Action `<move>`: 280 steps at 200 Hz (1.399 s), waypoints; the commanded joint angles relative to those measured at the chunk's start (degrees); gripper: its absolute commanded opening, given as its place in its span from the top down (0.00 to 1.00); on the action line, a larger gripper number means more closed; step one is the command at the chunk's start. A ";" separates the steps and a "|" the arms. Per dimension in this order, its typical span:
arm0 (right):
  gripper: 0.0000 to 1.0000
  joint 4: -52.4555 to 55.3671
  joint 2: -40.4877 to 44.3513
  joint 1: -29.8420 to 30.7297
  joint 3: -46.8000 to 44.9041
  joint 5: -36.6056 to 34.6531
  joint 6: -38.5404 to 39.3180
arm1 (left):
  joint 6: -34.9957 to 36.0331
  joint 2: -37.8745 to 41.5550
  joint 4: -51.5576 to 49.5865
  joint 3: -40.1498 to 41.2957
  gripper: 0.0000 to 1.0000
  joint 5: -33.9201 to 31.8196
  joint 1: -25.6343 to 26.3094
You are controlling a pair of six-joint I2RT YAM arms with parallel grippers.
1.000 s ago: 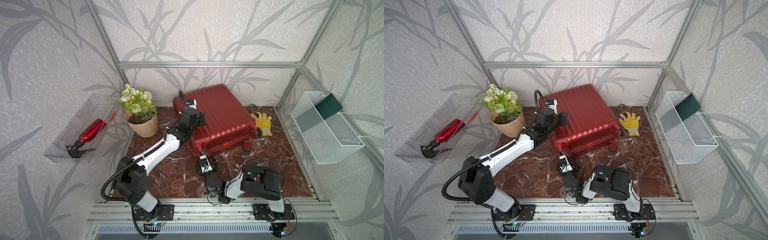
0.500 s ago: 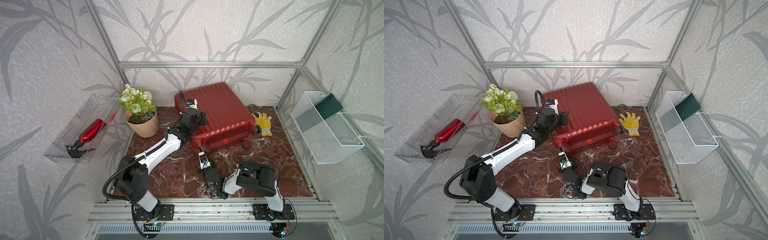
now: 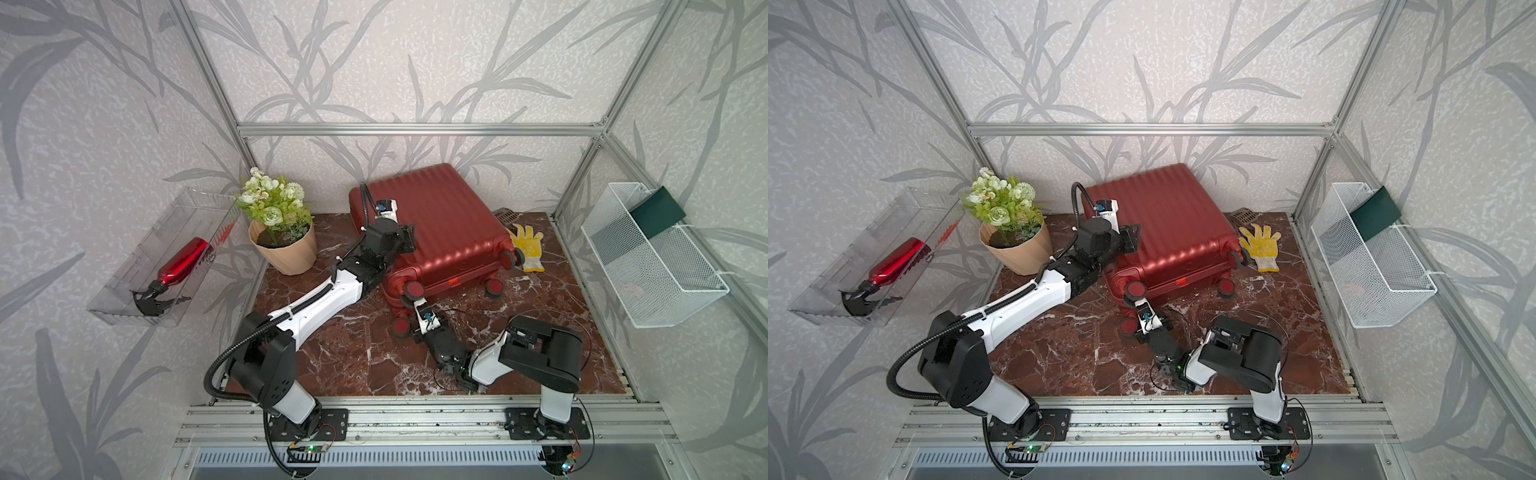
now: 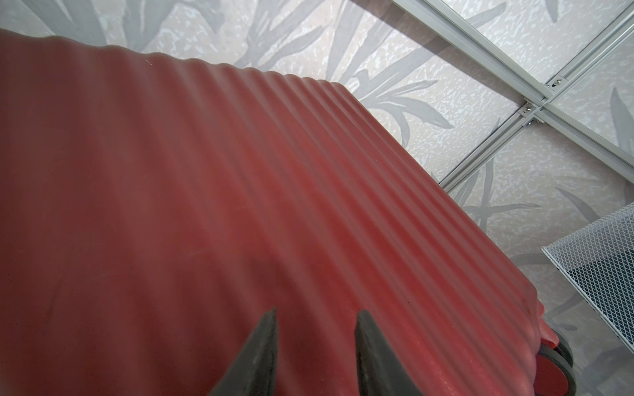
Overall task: Open the suitcase zippers
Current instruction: Adjust the suitcase at the center of the board, then unzip the zipper on the suitcase.
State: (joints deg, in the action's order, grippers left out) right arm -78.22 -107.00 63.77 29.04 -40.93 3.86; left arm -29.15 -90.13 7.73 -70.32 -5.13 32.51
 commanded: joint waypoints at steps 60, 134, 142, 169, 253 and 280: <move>1.00 -2.38 8.83 -8.36 -7.13 2.95 1.73 | 3.84 1.35 -8.45 1.94 0.62 -2.33 1.01; 1.00 -2.20 13.38 -11.39 -10.14 18.24 1.05 | -4.06 5.31 -36.69 -8.50 0.54 -5.66 8.30; 1.00 -2.12 13.31 -11.45 -10.30 18.58 0.74 | -6.52 6.06 -40.75 -9.54 0.53 -5.78 8.89; 1.00 -1.57 12.58 -11.30 -10.89 20.16 -0.34 | -12.92 8.24 -54.30 -14.98 0.50 -8.63 10.95; 1.00 -2.29 10.47 -9.74 -11.23 20.80 -3.01 | -23.44 6.45 -55.21 -13.60 0.34 5.16 12.49; 1.00 -2.38 9.98 -9.80 -11.50 21.76 -4.18 | -25.11 7.84 -50.33 -10.46 0.34 5.83 12.93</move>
State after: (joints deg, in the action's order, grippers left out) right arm -76.93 -96.42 53.30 18.13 -20.47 2.00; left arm -50.33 -83.42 -45.87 -83.29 -1.61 44.99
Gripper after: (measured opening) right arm 0.131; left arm 0.663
